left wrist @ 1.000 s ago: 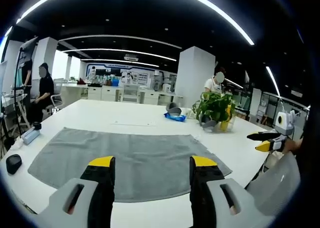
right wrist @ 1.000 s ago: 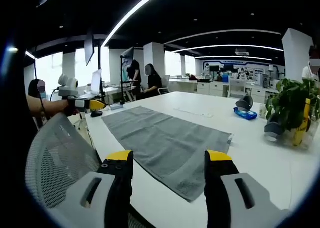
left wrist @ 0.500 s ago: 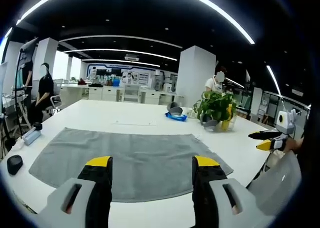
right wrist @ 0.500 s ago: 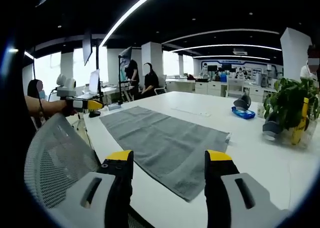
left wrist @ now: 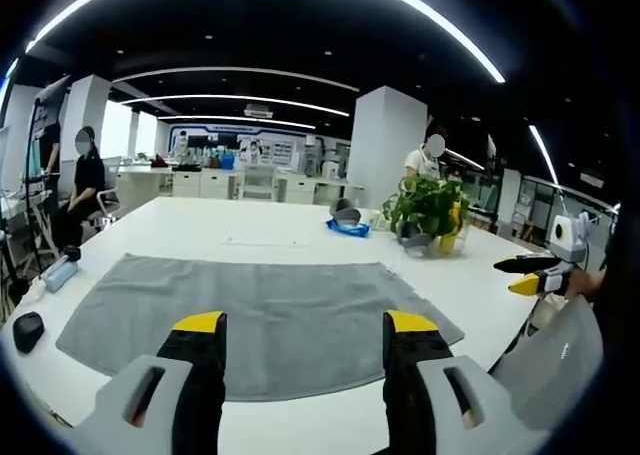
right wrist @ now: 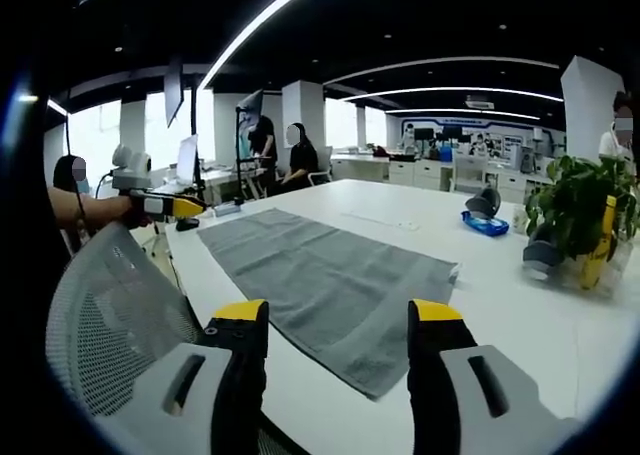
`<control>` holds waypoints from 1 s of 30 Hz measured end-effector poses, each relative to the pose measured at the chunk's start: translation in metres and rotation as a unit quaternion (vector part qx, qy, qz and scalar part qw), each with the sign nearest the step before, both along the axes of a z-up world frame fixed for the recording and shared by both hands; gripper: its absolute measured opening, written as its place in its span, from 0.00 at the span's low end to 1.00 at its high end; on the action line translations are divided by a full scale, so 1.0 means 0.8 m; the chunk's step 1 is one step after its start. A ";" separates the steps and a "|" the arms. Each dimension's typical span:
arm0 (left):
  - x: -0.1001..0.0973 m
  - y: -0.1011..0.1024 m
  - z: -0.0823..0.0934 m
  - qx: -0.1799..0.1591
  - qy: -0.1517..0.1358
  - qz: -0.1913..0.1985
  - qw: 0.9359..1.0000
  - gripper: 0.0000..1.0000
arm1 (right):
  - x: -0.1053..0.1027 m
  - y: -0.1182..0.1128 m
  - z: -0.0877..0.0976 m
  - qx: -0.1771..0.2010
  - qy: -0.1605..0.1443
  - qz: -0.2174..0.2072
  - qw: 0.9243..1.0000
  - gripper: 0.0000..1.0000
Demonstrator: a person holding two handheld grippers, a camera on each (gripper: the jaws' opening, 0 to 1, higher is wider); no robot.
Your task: Fold the towel on the table until its edges align and the towel forms a compact rectangular stack.
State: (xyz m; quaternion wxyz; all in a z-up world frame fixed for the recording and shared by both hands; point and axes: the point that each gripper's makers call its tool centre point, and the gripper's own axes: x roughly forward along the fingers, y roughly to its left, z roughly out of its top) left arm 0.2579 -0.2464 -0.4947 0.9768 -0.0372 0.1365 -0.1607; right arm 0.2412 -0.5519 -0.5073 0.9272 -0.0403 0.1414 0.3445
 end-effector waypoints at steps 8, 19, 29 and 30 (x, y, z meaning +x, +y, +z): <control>0.000 0.001 0.000 -0.002 -0.001 0.001 1.000 0.65 | -0.001 0.001 -0.001 -0.002 0.001 0.002 1.000 0.55; 0.000 -0.001 0.000 -0.002 0.000 -0.002 1.000 0.63 | -0.001 0.000 -0.004 -0.003 0.009 -0.001 1.000 0.54; 0.000 0.008 0.007 0.007 -0.015 0.017 1.000 0.63 | 0.000 0.000 -0.007 -0.002 0.020 -0.005 1.000 0.55; 0.000 0.009 0.008 0.010 -0.017 0.020 1.000 0.63 | 0.000 0.000 -0.008 -0.002 0.023 -0.005 1.000 0.55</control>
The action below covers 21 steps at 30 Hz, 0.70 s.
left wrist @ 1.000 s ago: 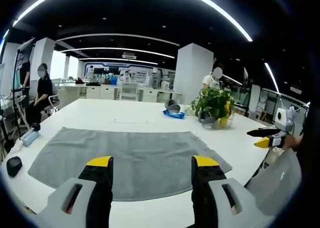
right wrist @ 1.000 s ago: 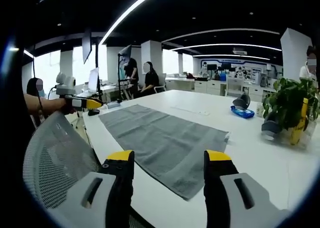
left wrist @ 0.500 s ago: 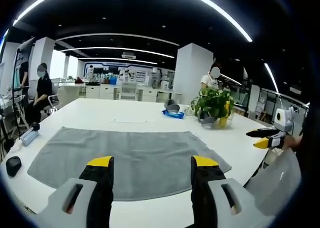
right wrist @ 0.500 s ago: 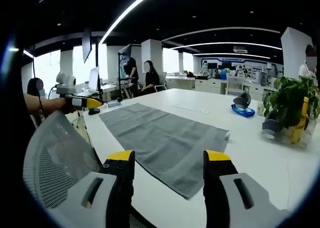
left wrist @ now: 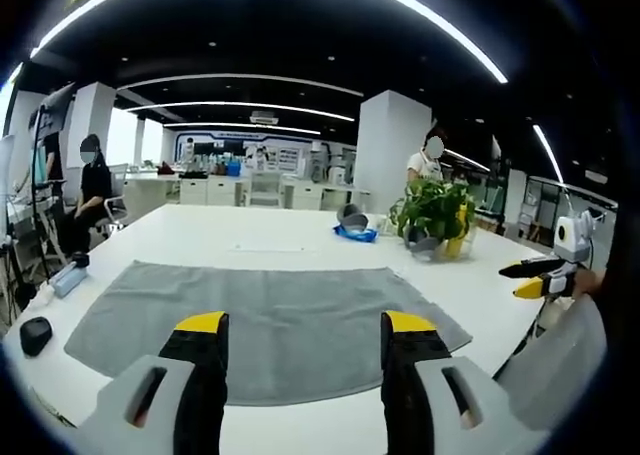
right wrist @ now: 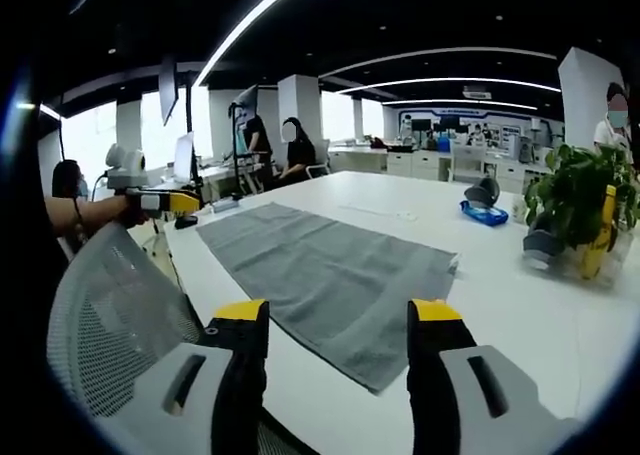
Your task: Fold the towel on the table until its edges align and the towel forms a compact rectangular stack.
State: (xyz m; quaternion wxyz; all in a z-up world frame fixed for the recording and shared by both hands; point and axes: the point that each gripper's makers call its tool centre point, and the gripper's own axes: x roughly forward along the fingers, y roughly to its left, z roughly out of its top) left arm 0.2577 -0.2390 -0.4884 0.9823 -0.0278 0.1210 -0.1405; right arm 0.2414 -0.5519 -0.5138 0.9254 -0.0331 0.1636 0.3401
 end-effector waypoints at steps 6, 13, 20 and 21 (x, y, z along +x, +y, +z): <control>0.000 0.004 0.016 0.000 -0.028 0.009 1.000 0.57 | 0.006 -0.005 -0.001 -0.004 0.002 -0.003 1.000 0.57; 0.003 -0.011 0.029 0.078 -0.040 -0.009 0.996 0.57 | 0.034 -0.052 0.010 -0.029 -0.005 -0.014 0.999 0.54; 0.026 -0.037 0.121 0.124 -0.114 -0.070 0.983 0.59 | 0.084 -0.132 0.046 -0.082 -0.047 -0.037 0.995 0.54; 0.032 -0.040 0.140 0.118 -0.126 -0.079 0.982 0.60 | 0.088 -0.139 0.052 -0.083 -0.052 -0.041 0.994 0.54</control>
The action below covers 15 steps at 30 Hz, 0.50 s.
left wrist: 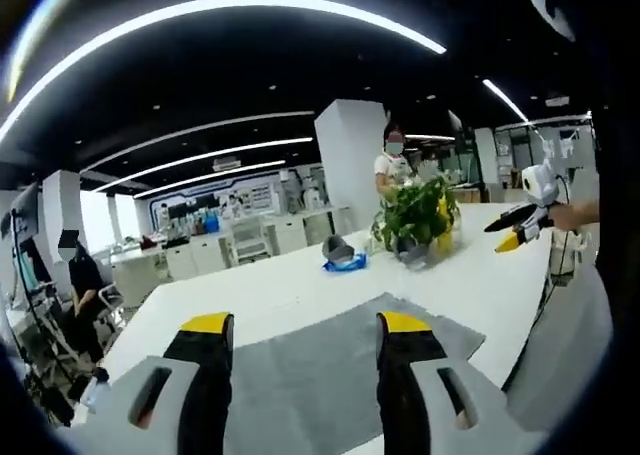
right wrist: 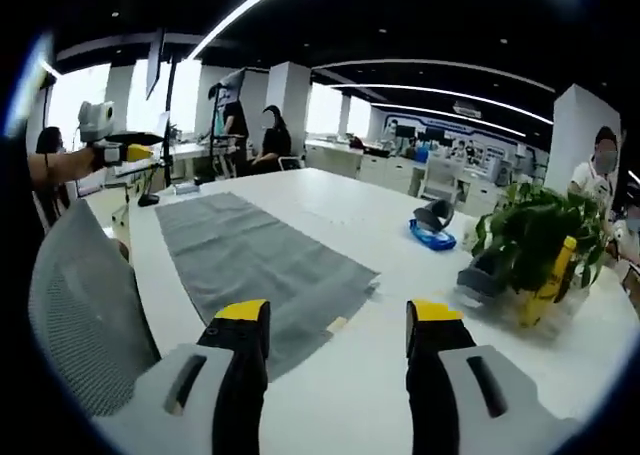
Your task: Fold the towel on the table until its edges align and the towel forms a compact rectangular stack.
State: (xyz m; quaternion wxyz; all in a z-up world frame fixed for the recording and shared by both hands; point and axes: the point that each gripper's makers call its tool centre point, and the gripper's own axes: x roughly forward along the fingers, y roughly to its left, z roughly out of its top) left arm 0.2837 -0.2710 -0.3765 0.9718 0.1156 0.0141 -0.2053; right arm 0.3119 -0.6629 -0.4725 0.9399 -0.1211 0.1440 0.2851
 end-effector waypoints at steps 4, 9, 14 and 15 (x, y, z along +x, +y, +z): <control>0.024 -0.008 0.032 -0.009 0.016 -0.018 1.000 0.64 | 0.010 -0.022 0.022 -0.054 -0.014 0.017 0.998 0.53; 0.034 -0.034 0.040 0.067 0.032 -0.052 0.996 0.65 | 0.020 -0.040 0.048 -0.137 -0.007 0.084 0.987 0.48; 0.029 -0.074 0.072 0.095 0.012 -0.108 0.989 0.65 | 0.036 -0.056 0.083 -0.161 -0.002 0.109 0.981 0.44; 0.028 -0.079 0.077 0.096 0.009 -0.114 0.989 0.65 | 0.041 -0.059 0.089 -0.173 -0.003 0.114 0.978 0.44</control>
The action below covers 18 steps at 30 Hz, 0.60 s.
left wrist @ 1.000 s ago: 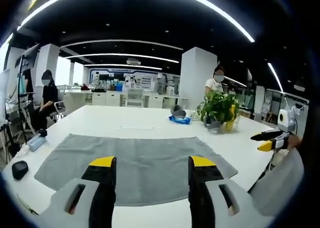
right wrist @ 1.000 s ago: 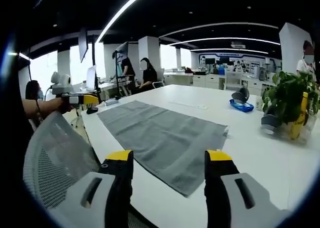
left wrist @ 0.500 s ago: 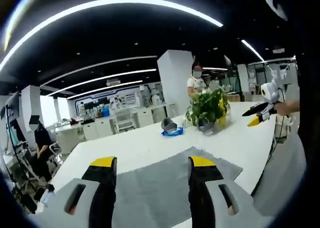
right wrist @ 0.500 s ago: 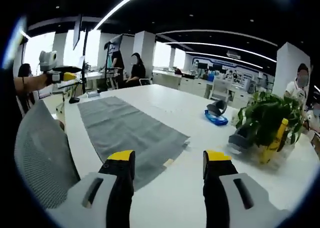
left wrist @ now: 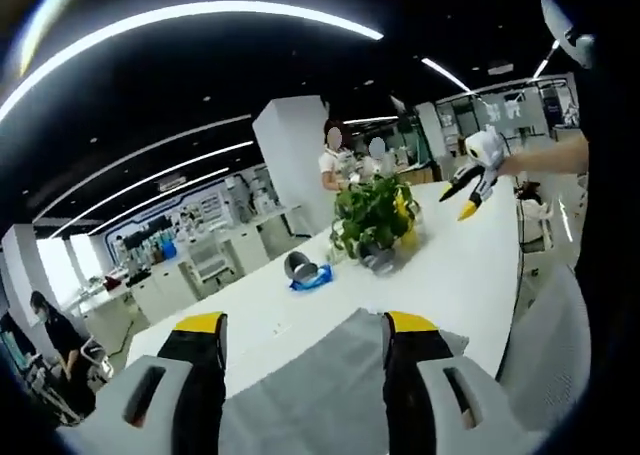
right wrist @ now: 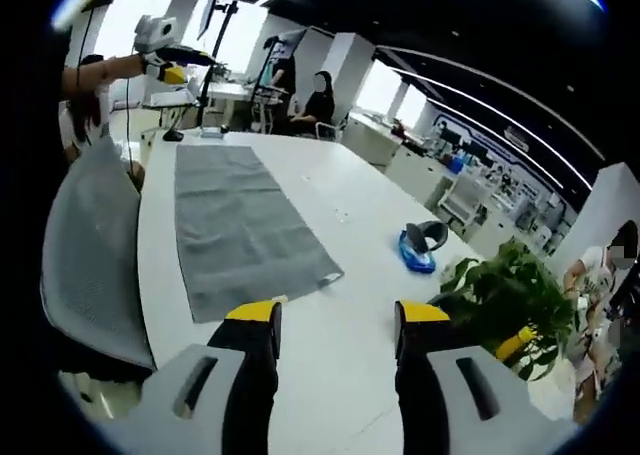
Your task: Fold the towel on the table until its edges align and the towel forms a compact rectangular stack.
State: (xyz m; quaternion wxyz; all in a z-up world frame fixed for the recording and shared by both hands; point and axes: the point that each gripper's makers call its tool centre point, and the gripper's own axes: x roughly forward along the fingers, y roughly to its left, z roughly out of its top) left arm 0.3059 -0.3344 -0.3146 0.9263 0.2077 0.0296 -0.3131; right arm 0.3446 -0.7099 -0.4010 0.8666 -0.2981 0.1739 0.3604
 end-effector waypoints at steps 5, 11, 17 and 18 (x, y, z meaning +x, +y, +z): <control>-0.004 -0.039 0.022 -0.001 0.021 -0.050 0.999 0.65 | 0.016 0.001 0.017 -0.031 0.006 0.035 0.999 0.46; -0.004 -0.060 0.032 0.062 0.024 -0.090 0.994 0.65 | 0.037 0.007 0.037 -0.061 0.020 0.086 0.994 0.46; -0.008 -0.083 0.045 0.085 0.042 -0.148 0.984 0.65 | 0.054 0.020 0.073 -0.044 0.032 0.130 0.990 0.46; -0.010 -0.086 0.044 0.079 0.053 -0.155 0.983 0.65 | 0.056 0.023 0.080 -0.032 0.032 0.134 0.990 0.45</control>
